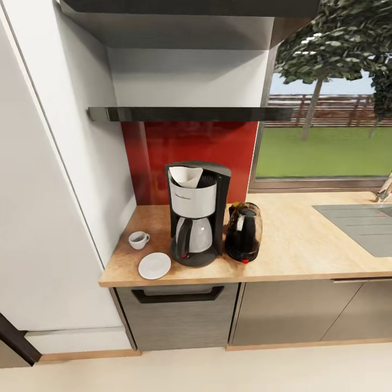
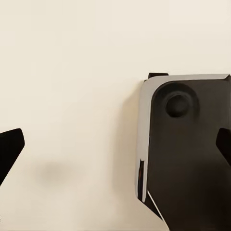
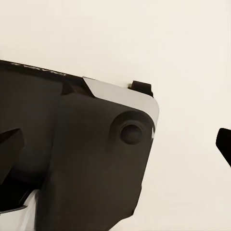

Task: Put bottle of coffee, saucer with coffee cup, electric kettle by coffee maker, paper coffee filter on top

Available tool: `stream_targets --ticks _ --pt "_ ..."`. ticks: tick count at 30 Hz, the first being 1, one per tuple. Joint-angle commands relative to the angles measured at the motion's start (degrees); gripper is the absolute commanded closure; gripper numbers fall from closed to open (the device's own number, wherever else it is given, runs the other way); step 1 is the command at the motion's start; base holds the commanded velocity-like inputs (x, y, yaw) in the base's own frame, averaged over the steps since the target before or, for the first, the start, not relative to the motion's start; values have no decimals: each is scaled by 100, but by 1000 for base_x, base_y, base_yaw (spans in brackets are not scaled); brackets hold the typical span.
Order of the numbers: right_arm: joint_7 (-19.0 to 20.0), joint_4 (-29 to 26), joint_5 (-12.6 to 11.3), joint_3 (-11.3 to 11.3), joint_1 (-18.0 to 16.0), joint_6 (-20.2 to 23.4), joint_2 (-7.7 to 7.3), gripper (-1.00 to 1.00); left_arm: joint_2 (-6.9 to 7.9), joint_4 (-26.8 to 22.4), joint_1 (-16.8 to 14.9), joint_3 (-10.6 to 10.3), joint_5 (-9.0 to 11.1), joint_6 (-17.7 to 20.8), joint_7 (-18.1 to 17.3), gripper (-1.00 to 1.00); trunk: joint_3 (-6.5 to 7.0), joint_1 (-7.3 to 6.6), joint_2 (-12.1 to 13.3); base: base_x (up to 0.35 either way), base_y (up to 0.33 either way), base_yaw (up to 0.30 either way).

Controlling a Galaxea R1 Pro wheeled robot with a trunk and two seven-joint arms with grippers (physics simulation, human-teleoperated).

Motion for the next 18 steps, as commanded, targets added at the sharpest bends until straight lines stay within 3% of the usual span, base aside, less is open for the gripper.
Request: stream_targets --ticks 1,5,7,10,18 --pt "11 -9 -60 46 -1 31 0 -100 1 -9 4 52 -59 -8 -18 -100 -7 1 -6 0 0 0" --pt "8 -11 -60 -36 -3 40 4 -100 10 -6 7 51 -63 -9 -19 -100 -7 1 -6 0 0 0" --pt "10 -7 -59 -259 -1 43 -2 -100 13 -6 2 51 -62 -11 -19 -100 -7 1 -6 0 0 0" --pt "12 -4 -56 -374 1 43 -9 -100 6 -11 0 45 -63 -14 -19 -100 -7 1 -6 0 0 0" --pt "5 -3 -52 -427 -1 36 -12 -100 -9 -14 -1 42 -66 -15 -19 -100 -7 1 -6 0 0 0"
